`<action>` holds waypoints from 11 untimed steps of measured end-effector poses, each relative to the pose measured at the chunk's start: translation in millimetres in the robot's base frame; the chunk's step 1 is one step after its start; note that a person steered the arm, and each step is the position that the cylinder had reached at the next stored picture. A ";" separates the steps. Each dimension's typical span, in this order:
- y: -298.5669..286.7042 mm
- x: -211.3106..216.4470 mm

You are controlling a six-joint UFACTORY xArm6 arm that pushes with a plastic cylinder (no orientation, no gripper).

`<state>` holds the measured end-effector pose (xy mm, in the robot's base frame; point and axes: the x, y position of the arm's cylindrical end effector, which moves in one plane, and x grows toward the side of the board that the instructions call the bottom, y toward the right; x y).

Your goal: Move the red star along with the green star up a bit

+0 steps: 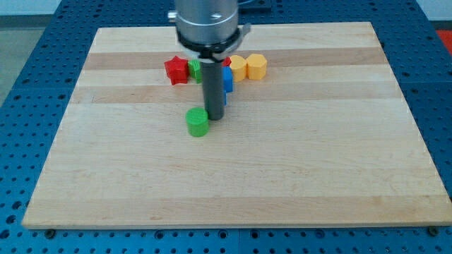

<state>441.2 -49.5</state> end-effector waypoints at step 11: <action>-67.4 -137.2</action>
